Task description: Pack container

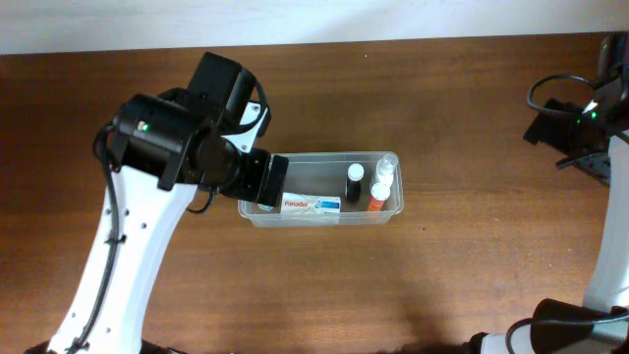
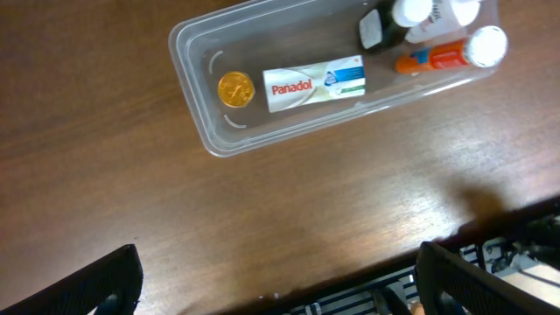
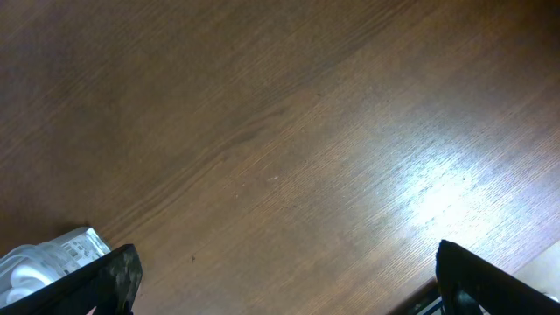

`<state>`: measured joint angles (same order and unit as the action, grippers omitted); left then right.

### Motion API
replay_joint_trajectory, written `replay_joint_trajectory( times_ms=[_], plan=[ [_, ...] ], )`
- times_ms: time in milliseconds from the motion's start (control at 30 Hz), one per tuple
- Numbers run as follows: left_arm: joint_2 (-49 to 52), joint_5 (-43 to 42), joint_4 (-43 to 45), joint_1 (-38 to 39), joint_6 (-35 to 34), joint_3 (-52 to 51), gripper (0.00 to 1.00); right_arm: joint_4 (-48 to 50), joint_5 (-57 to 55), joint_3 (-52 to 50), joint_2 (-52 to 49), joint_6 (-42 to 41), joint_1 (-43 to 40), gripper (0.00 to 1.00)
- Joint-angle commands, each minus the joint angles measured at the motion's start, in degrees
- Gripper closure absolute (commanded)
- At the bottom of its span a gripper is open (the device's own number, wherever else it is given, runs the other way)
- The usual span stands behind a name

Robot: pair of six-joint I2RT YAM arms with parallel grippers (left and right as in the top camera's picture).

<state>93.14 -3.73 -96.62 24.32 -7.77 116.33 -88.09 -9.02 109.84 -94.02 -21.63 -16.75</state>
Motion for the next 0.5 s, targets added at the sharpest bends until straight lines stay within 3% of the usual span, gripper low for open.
replay_joint_trajectory(
  times_ms=[0,200,467],
  plan=[
    [-3.3,-1.9,-0.1,-0.1,2.5,-1.5,0.01,0.0,-0.9,0.9,0.6,0.2,-0.2,0.02],
    [-7.2,1.2,3.2,0.0,2.3,-4.1,0.01,0.0,-0.9,0.9,0.6,0.2,-0.2,0.02],
    [-23.4,2.0,40.5,-0.9,10.7,-28.3,0.01,0.0,-0.9,0.9,0.6,0.2,-0.2,0.02]
  ],
)
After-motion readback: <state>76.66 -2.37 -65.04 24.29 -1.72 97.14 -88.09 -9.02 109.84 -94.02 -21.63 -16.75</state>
